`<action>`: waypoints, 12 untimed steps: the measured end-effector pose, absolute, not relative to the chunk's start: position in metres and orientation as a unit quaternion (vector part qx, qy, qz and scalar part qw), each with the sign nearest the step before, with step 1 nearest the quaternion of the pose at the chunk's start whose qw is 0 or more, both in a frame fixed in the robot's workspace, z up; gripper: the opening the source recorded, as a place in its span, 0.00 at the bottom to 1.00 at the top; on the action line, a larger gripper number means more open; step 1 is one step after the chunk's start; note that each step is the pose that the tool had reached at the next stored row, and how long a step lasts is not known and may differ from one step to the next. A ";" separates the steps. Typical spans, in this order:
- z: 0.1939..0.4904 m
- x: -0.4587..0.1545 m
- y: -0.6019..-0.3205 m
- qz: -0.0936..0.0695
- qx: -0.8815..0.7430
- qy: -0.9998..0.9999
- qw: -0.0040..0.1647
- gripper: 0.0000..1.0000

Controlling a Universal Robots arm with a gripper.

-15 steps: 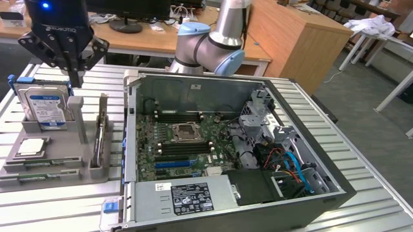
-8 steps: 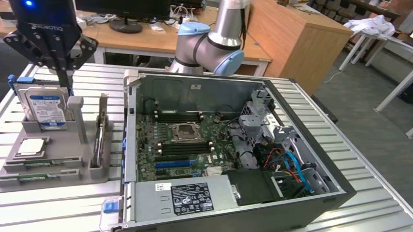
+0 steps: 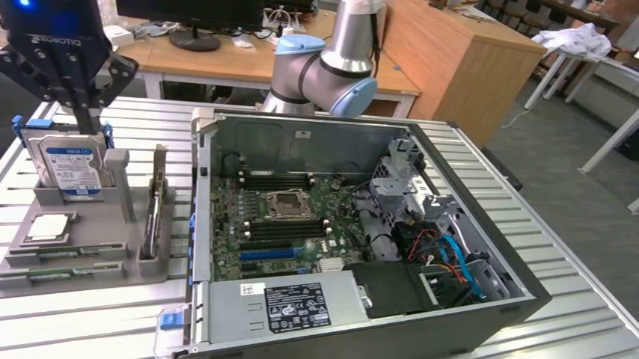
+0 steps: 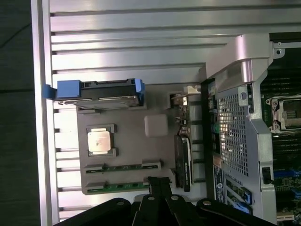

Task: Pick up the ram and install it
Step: 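Reach for the ram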

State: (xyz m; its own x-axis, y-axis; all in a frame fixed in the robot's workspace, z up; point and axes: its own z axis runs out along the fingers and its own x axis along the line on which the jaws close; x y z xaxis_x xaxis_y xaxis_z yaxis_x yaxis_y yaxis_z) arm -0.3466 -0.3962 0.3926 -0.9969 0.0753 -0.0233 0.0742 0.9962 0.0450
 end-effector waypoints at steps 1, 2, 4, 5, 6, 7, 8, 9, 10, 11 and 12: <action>0.393 -0.349 -0.396 0.022 0.037 0.999 0.012 0.11; 0.393 -0.350 -0.396 0.022 0.037 0.999 0.013 0.11; 0.393 -0.354 -0.396 0.022 0.037 0.999 0.013 0.11; 0.393 -0.355 -0.396 0.022 0.037 0.999 0.012 0.11; 0.393 -0.357 -0.396 0.022 0.037 0.999 0.012 0.11; 0.393 -0.359 -0.396 0.022 0.037 0.999 0.012 0.11; 0.393 -0.360 -0.396 0.022 0.037 0.999 0.012 0.11; 0.393 -0.362 -0.396 0.022 0.037 0.999 0.012 0.11; 0.392 -0.363 -0.396 0.022 0.037 0.999 0.012 0.11; 0.392 -0.365 -0.396 0.022 0.037 0.999 0.012 0.11; 0.392 -0.366 -0.396 0.022 0.037 0.999 0.012 0.11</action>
State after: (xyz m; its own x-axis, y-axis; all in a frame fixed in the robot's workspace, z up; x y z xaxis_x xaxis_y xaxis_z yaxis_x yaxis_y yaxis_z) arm -0.3662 -0.3962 0.3924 -0.9969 0.0752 -0.0233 0.0741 0.9962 0.0450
